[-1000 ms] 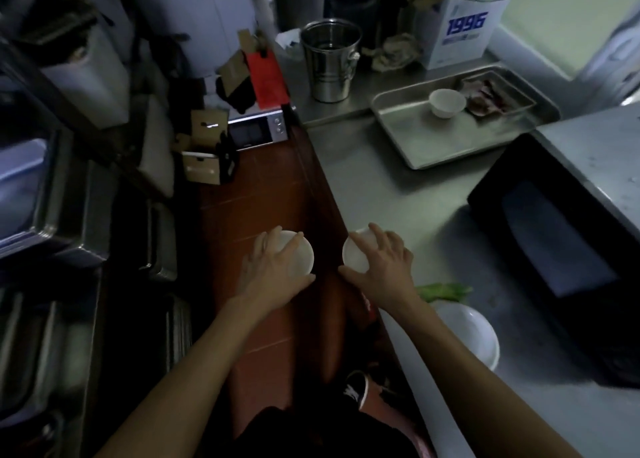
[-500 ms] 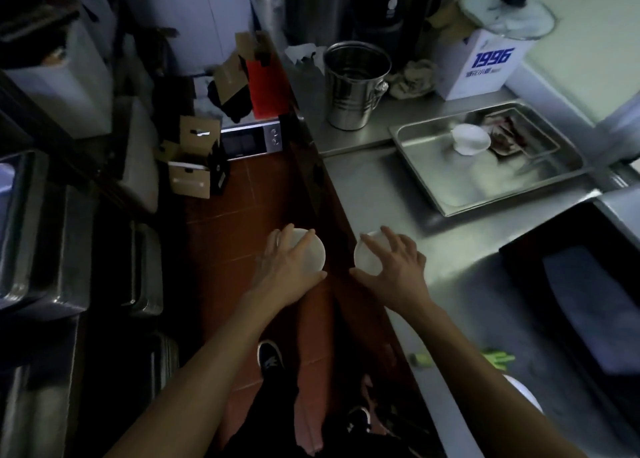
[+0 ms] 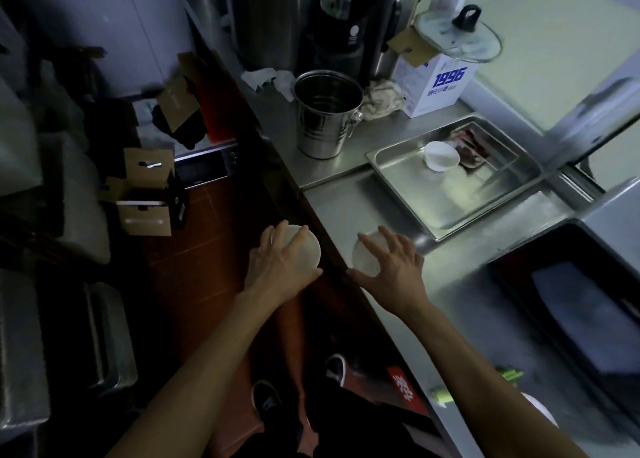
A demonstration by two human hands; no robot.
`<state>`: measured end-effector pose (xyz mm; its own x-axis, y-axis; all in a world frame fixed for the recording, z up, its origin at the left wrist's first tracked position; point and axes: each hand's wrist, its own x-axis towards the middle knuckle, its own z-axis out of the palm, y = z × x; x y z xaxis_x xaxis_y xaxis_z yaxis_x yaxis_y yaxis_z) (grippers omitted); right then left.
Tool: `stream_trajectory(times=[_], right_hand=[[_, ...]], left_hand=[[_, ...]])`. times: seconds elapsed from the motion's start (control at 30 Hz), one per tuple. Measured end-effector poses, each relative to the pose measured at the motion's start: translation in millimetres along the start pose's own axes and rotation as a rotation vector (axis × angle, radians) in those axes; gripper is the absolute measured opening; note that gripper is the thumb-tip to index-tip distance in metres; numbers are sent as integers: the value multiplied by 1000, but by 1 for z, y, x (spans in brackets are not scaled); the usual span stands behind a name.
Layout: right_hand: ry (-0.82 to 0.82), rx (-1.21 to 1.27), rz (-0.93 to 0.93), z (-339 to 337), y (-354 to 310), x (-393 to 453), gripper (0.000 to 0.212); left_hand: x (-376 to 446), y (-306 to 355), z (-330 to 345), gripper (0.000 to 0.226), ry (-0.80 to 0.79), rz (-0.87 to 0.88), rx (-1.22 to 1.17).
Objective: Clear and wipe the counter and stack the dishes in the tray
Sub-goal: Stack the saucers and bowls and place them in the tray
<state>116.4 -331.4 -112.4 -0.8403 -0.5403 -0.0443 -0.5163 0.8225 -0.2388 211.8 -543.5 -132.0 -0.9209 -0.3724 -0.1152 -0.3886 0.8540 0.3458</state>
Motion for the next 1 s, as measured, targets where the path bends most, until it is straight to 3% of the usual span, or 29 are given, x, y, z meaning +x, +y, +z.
stream_trajectory(times=[0.27,0.5,1.0], right_hand=[[43,72,86,3,34,49,74],[112,262,172,0,87,106,73],[192,313,510,-15,190,123,77]], left_hand=[[67,36,-7,75,-44,91,6],[147,79,-12,91,-145,196,116],[266,204,30,84,-178,536,150]])
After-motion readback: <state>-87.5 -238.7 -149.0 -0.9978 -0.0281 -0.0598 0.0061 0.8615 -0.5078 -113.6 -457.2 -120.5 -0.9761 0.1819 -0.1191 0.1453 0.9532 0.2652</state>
